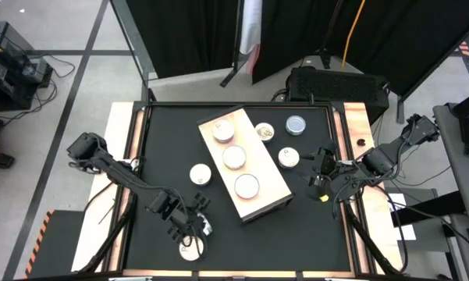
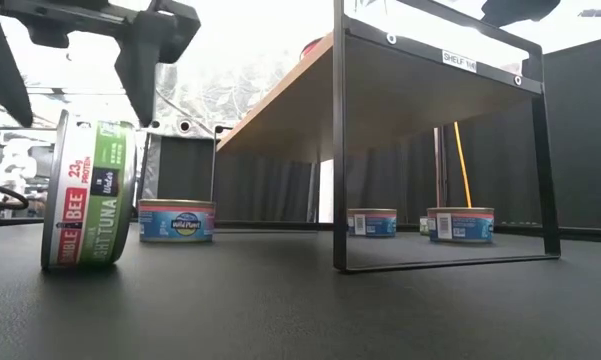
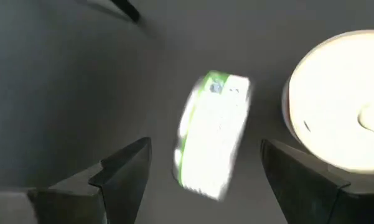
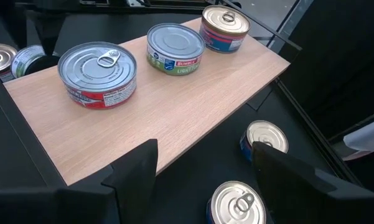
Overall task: Stack canned seafood by type on shelf
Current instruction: Stack the green tuna can on top of the green tuna can on the shelf
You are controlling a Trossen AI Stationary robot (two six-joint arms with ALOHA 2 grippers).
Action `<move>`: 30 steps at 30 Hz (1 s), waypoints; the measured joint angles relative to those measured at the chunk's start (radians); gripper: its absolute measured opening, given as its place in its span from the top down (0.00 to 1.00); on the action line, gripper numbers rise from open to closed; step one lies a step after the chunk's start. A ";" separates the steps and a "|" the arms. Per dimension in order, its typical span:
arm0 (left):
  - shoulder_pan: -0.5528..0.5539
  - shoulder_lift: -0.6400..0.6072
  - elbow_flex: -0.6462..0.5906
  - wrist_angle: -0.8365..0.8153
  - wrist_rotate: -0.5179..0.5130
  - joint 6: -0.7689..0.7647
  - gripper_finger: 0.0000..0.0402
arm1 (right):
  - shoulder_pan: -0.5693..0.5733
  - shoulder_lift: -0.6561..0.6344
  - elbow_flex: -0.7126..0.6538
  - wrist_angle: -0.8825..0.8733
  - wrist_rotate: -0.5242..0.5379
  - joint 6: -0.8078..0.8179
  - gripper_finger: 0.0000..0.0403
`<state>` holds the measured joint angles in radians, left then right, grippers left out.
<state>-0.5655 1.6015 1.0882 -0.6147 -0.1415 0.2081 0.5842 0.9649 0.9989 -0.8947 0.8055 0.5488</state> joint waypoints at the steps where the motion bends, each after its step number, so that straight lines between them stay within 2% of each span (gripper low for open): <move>1: 0.002 0.010 0.000 0.023 -0.007 0.010 0.24 | 0.000 0.000 0.000 0.000 0.000 0.000 0.37; 7: 0.003 0.058 0.001 0.039 -0.007 0.043 0.27 | 0.000 0.000 0.000 0.000 0.000 -0.001 0.37; 22: 0.003 0.052 0.032 0.029 -0.003 0.047 0.51 | 0.000 0.000 0.000 0.000 0.000 -0.011 0.37; 30: 0.011 0.052 0.032 0.028 0.022 0.021 0.54 | 0.000 0.000 0.000 0.000 0.000 -0.011 0.37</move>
<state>-0.5548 1.6535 1.1198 -0.5864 -0.1197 0.2287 0.5842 0.9649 0.9985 -0.8951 0.8055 0.5381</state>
